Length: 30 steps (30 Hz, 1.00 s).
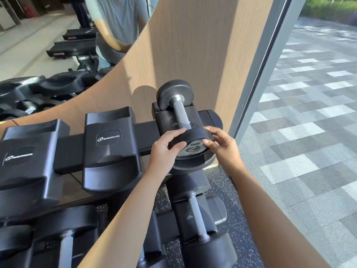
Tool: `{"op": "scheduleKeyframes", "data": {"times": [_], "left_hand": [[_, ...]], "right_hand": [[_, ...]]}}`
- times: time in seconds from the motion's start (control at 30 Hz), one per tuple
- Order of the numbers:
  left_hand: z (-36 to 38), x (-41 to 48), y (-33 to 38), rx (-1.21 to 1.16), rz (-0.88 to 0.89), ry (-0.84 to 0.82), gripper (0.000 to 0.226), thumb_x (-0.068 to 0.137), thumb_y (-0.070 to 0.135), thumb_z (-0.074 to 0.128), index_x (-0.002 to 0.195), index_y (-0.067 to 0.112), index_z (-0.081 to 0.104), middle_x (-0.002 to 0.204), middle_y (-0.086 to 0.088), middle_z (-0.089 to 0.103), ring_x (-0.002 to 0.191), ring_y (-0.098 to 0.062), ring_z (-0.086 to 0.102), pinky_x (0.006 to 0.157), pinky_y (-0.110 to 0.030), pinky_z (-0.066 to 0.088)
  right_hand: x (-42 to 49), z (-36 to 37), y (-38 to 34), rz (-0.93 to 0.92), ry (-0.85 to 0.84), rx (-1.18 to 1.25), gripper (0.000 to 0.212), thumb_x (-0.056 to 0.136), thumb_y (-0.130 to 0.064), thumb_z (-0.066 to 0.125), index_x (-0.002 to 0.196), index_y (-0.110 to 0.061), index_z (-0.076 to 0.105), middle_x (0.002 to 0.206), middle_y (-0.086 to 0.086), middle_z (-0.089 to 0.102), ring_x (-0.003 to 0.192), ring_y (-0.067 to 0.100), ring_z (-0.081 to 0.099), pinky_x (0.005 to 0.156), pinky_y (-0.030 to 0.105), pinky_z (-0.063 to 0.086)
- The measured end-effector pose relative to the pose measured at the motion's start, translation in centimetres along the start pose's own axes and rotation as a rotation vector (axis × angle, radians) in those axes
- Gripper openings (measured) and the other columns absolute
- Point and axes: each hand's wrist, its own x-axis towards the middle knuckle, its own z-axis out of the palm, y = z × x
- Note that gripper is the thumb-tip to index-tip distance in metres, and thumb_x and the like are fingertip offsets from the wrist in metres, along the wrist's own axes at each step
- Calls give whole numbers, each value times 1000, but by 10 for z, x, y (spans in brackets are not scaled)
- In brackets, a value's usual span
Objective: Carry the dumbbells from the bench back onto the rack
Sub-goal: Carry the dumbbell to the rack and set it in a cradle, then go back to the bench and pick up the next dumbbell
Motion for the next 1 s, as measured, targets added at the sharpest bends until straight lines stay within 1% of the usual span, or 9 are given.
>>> {"op": "scheduleKeyframes", "data": {"times": [0.2,0.3,0.33,0.4,0.47,0.53,0.63,0.8,1.0], "left_hand": [[1,-5,2,22,23,-4,46,84,7,60,112,42,53,113,23,57,112,1,50,104,-32,37],[-4,-17,5,94,20,-36,47,85,8,59,123,32,47,126,14,48,118,5,40,107,-23,29],[-7,-24,6,142,19,-33,47,85,10,59,125,29,47,130,13,45,119,8,36,105,-14,25],[-13,-38,9,252,23,-20,44,86,13,59,127,24,48,133,13,41,122,4,32,99,-4,19],[-20,-55,12,347,36,-2,42,86,12,60,126,18,50,134,6,46,124,-8,38,100,-9,19],[-28,-76,16,419,54,38,39,84,10,61,123,14,54,130,-2,53,121,-17,44,104,-19,23],[-44,-113,21,479,74,96,34,81,5,64,114,9,61,119,-7,61,111,-26,53,101,-46,37],[-76,-191,26,662,26,206,34,77,7,66,110,12,63,117,-7,63,115,-27,52,98,-62,34],[-114,-318,36,847,-35,333,34,74,11,68,108,12,64,115,-7,65,114,-28,54,100,-57,29]], "right_hand": [[-5,1,3,-53,-2,-78,43,82,-4,63,113,-32,56,122,13,59,116,28,53,106,48,38],[-17,5,5,-65,39,-209,45,84,-14,63,124,-31,52,119,-3,54,113,12,50,100,22,39],[-24,8,5,-100,75,-267,45,85,-15,62,127,-27,51,119,-5,52,112,9,49,95,12,37],[-39,13,3,-197,145,-403,44,86,-13,60,128,-21,50,124,1,51,115,10,48,89,6,32],[-55,19,1,-254,183,-497,43,85,-12,60,127,-17,51,129,7,50,121,16,46,93,13,32],[-72,27,-1,-298,210,-571,43,84,-10,61,126,-14,53,130,13,52,120,27,49,98,32,40],[-102,42,-1,-390,163,-677,44,81,-6,63,124,-9,53,124,18,56,106,38,55,92,52,45],[-163,77,4,-486,-2,-800,44,79,-5,64,122,-5,56,121,19,58,109,40,55,93,51,45],[-266,122,2,-585,-173,-871,42,77,-7,68,118,-6,59,119,19,61,106,40,57,91,52,47]]}}
